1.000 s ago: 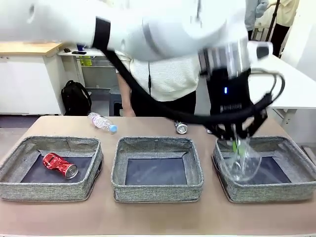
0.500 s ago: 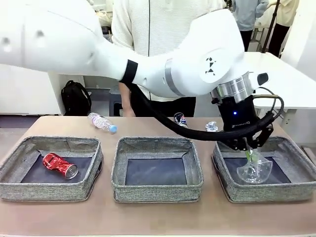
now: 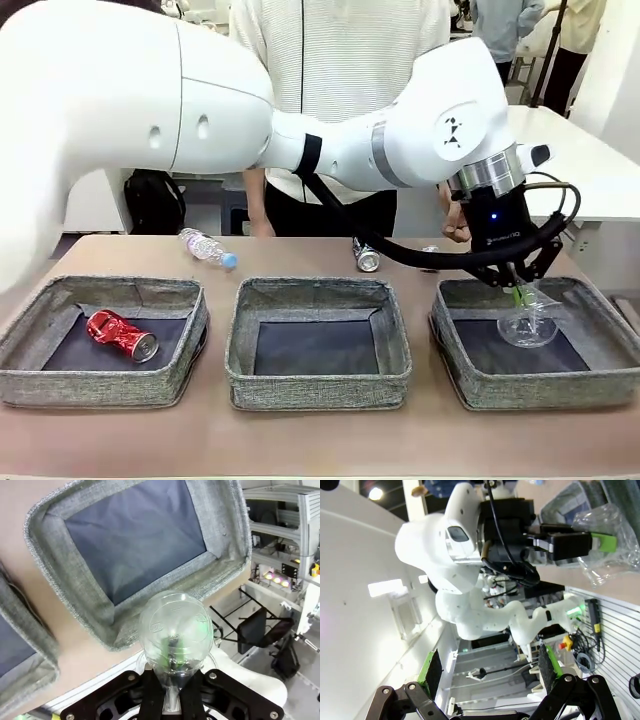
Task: Sort the waste into the appropriate baskets.
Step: Place the picked waste into the Fabric basket indicated by the person.
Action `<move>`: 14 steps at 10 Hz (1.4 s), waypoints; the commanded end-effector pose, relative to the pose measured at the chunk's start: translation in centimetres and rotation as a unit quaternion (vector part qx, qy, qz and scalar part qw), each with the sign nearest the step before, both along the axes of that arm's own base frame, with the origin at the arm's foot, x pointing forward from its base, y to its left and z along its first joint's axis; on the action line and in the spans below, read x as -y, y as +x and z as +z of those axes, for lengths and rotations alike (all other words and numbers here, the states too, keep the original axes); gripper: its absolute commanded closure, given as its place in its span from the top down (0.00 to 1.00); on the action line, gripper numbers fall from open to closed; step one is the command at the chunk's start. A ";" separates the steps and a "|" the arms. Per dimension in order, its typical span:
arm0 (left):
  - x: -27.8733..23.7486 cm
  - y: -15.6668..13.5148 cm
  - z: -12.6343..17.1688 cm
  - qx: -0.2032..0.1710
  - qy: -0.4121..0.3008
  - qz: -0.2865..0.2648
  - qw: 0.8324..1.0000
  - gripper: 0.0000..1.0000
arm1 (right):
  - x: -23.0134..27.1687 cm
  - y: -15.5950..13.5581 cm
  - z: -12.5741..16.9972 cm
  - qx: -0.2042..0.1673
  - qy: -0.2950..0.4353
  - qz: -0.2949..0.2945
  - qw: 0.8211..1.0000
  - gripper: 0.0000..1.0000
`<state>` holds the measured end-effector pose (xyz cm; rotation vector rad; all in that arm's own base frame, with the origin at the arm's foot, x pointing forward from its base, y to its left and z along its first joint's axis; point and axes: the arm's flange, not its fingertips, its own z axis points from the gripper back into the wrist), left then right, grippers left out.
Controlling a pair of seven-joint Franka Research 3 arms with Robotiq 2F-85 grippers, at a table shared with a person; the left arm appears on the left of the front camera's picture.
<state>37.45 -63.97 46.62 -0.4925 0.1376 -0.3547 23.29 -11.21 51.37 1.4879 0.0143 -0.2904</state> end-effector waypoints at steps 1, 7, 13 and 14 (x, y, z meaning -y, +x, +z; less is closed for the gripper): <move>1.2 0.2 0.6 0.004 0.017 0.010 1.000 0.01 | 0.0 0.2 0.3 0.016 0.006 0.001 1.000 1.00; 0.4 0.7 1.3 0.011 0.021 0.035 0.999 1.00 | 0.0 0.2 0.3 0.016 0.006 0.001 1.000 1.00; -3.1 0.1 4.6 -0.029 0.036 -0.034 0.998 1.00 | 0.0 0.2 0.3 0.016 0.006 0.001 1.000 1.00; -6.3 -0.2 7.0 -0.026 0.039 -0.067 0.997 1.00 | 0.0 0.2 0.3 0.016 0.006 0.001 1.000 1.00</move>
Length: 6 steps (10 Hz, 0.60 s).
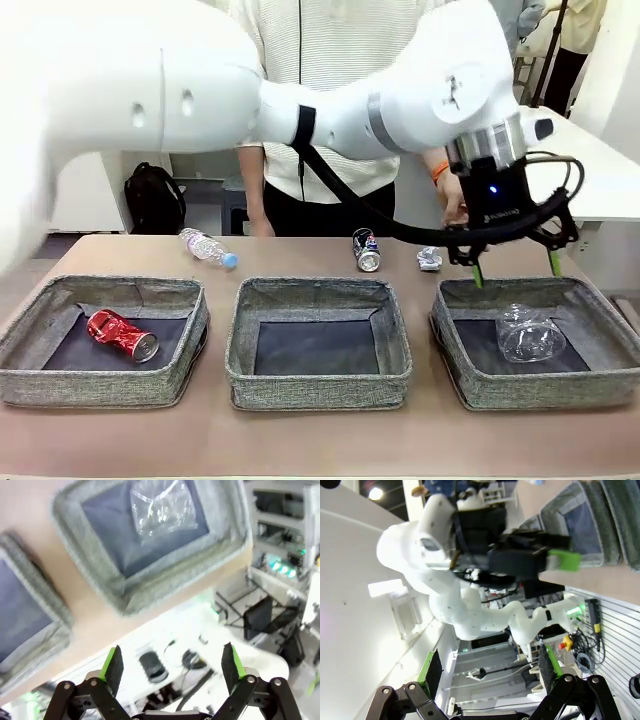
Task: Sort the waste into the appropriate baskets.
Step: Place the picked waste into the Fabric basket indicated by the person.
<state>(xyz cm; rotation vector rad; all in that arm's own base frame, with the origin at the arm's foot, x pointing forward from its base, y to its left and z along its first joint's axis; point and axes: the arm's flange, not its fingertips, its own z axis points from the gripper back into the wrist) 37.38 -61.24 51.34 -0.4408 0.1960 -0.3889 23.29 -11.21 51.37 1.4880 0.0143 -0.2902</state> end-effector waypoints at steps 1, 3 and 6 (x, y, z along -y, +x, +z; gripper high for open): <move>-8.4 -0.5 5.3 0.016 -0.006 -0.084 0.996 1.00 | 0.0 0.2 0.3 0.016 0.006 0.001 1.000 1.00; -18.2 -0.4 8.3 0.038 -0.026 -0.052 0.998 1.00 | 0.0 0.2 0.3 0.016 0.006 0.001 1.000 1.00; -32.4 0.7 8.0 -0.019 -0.108 0.069 0.992 1.00 | 0.0 0.2 0.3 0.016 0.006 0.001 1.000 1.00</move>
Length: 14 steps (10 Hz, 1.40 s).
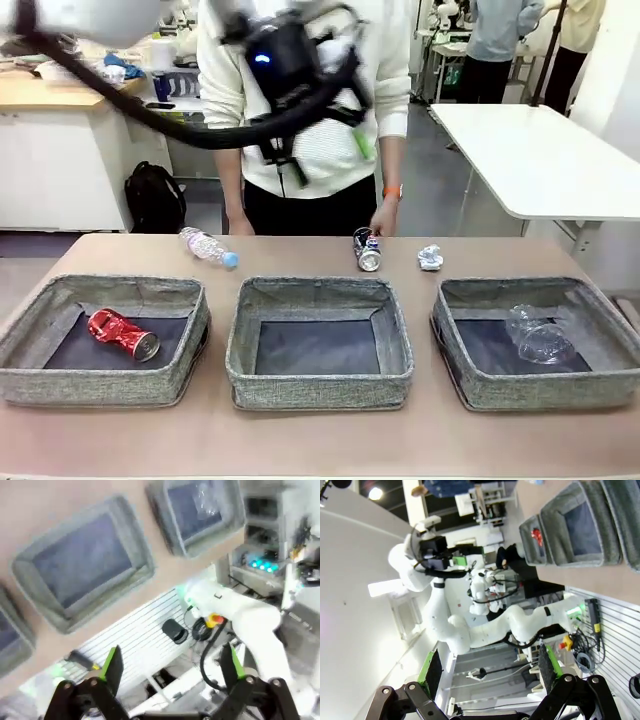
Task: Sort the waste into the appropriate baskets.
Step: Place the picked waste into the Fabric basket indicated by the person.
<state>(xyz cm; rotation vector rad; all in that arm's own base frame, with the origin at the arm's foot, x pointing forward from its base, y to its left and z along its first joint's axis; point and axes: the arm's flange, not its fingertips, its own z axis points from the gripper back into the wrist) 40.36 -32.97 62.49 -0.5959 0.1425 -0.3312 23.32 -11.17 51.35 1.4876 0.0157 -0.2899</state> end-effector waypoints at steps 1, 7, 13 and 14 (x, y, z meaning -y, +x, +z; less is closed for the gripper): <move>-8.6 -2.0 -3.3 -0.051 -0.084 0.053 0.994 1.00 | 0.0 0.1 0.3 0.016 0.006 0.001 1.000 1.00; -31.4 -5.3 -2.3 -0.157 -0.289 0.158 0.931 1.00 | 0.0 0.1 0.3 0.016 0.006 0.001 1.000 1.00; -41.0 -12.0 -5.7 -0.165 -0.331 0.225 0.901 1.00 | 0.0 0.1 0.3 0.016 0.006 0.001 1.000 1.00; -41.0 -12.0 -5.7 -0.165 -0.331 0.225 0.901 1.00 | 0.0 0.1 0.3 0.016 0.006 0.001 1.000 1.00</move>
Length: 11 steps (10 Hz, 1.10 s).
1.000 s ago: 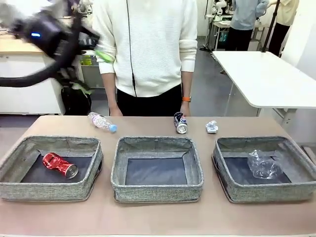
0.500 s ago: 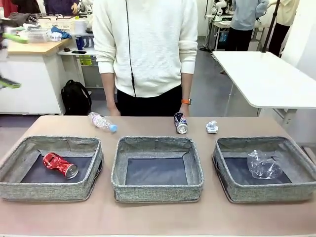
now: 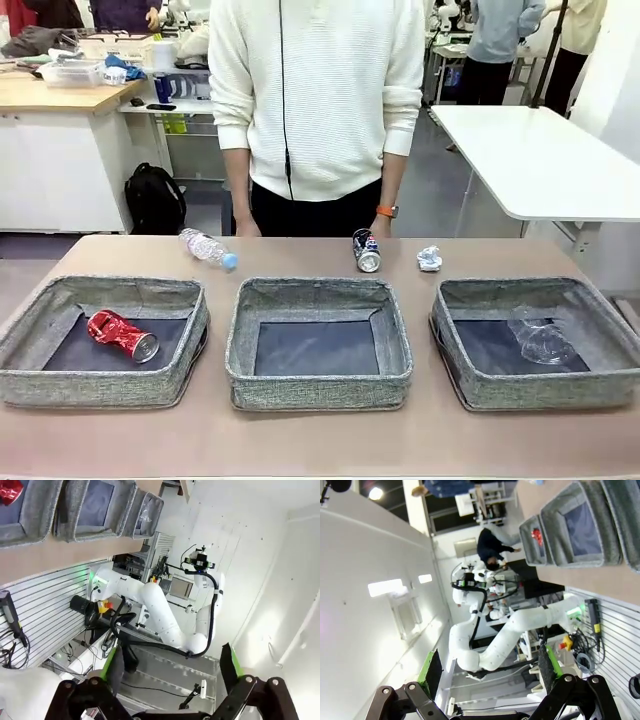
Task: Sort the waste into the appropriate baskets.
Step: Place the picked waste into the Fabric basket indicated by the person, then pick up the waste item pointed out by the person.
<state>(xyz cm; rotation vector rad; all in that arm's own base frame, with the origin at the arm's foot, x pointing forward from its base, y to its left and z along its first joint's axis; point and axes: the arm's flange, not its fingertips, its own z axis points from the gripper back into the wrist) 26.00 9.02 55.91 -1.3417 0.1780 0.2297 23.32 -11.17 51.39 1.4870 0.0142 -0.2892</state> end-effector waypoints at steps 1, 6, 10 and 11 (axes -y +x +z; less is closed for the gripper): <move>1.0 2.4 0.9 -0.003 0.000 -0.023 1.000 1.00 | 0.0 0.2 0.3 0.016 0.007 0.001 1.000 1.00; 1.0 2.4 0.9 -0.003 0.000 -0.023 1.000 1.00 | 0.0 0.2 0.3 0.016 0.007 0.001 1.000 1.00; 1.0 2.4 0.9 -0.003 0.000 -0.023 1.000 1.00 | 0.0 0.2 0.3 0.016 0.007 0.001 1.000 1.00; 1.0 2.4 0.9 -0.003 0.000 -0.023 1.000 1.00 | 0.0 0.2 0.3 0.016 0.007 0.001 1.000 1.00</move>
